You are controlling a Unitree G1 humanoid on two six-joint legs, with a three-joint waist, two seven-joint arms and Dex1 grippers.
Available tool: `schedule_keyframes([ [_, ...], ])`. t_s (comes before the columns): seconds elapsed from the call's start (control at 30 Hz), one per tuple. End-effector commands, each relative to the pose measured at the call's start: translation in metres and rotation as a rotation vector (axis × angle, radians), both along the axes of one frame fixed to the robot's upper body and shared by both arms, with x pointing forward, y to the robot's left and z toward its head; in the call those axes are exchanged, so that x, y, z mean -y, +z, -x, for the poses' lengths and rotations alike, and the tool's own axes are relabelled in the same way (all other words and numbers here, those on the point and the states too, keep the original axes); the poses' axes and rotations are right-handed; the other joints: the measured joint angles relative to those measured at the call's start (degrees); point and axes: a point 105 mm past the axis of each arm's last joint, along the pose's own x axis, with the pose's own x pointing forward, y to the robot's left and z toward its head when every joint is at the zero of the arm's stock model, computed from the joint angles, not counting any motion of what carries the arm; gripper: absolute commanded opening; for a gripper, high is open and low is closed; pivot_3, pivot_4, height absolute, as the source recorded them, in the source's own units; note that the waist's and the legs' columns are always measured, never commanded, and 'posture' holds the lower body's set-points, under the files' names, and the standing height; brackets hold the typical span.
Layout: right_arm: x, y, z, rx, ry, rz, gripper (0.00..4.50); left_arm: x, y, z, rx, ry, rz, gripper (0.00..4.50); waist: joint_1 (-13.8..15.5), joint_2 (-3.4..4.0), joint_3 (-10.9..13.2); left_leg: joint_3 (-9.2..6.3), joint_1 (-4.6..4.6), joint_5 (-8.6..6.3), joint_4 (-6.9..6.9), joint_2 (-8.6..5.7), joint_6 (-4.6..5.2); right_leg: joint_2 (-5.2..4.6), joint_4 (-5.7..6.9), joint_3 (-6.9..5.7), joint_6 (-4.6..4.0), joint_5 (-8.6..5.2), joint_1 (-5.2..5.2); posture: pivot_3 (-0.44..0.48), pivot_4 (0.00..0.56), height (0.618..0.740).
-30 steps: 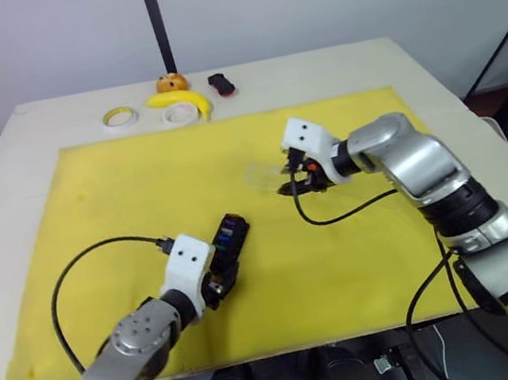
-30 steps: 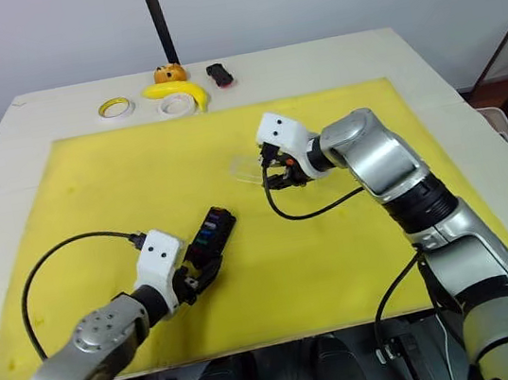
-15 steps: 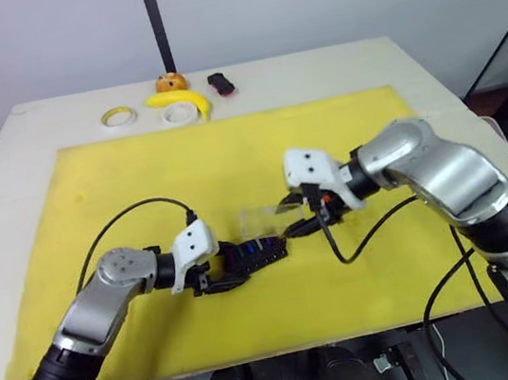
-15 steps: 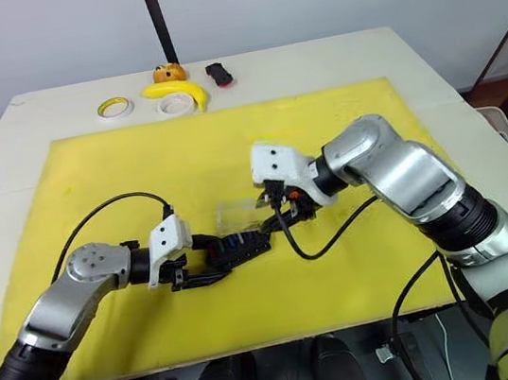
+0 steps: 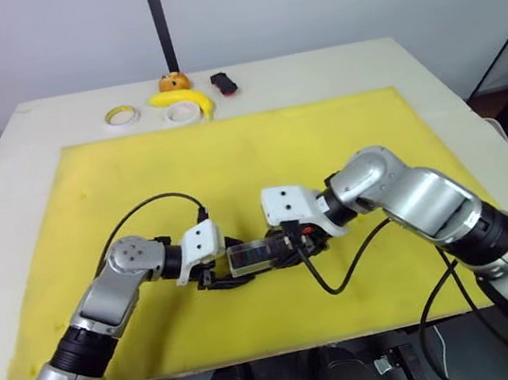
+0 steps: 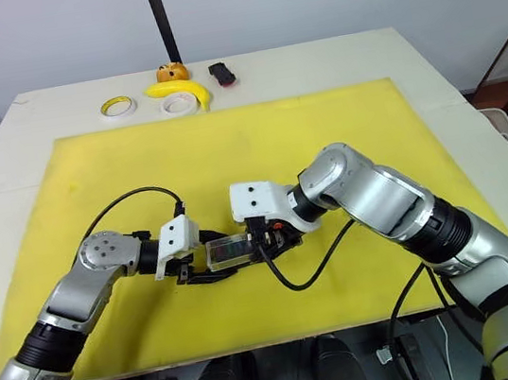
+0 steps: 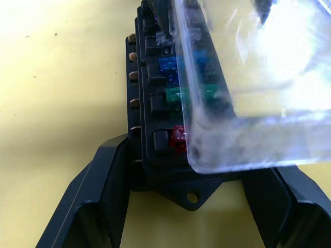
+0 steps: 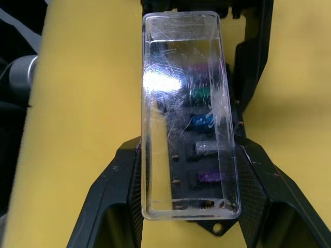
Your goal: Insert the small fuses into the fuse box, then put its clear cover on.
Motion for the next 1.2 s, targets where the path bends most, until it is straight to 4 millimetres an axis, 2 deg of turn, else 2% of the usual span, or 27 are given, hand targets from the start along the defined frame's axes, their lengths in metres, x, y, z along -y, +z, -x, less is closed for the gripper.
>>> schedule_keyframes([
  [0.03,0.000,0.002,-0.006,0.053,0.005,0.015,1.72,0.004,0.000,0.001,0.001,-0.029,-0.016,2.55,0.0,0.00,0.0,0.00,0.00,0.00,0.00,0.00,0.00,0.00,0.00,0.00,0.00,0.00,0.00,0.000,0.150,0.740],
  [0.37,0.009,0.008,-0.017,0.100,-0.010,0.033,1.72,0.007,0.000,-0.003,0.000,-0.027,-0.013,2.55,0.7,0.00,0.0,0.03,0.01,0.00,0.03,-0.01,0.00,0.00,0.01,0.00,0.01,0.00,0.02,0.000,0.150,0.740],
  [0.77,0.025,-0.010,-0.013,0.069,-0.056,0.087,1.72,0.006,0.000,-0.006,0.003,-0.023,-0.022,2.55,1.0,-0.01,0.0,0.03,0.01,-0.01,0.06,-0.02,0.01,0.00,0.01,0.00,0.01,0.00,0.04,0.000,0.150,0.740],
  [1.2,0.033,-0.018,-0.019,0.067,-0.086,0.116,1.72,0.011,0.002,-0.008,0.003,-0.027,-0.013,2.55,1.1,0.00,0.0,0.03,0.01,-0.05,0.23,-0.03,0.09,0.00,0.01,-0.01,0.01,0.01,0.15,0.000,0.150,0.740],
])
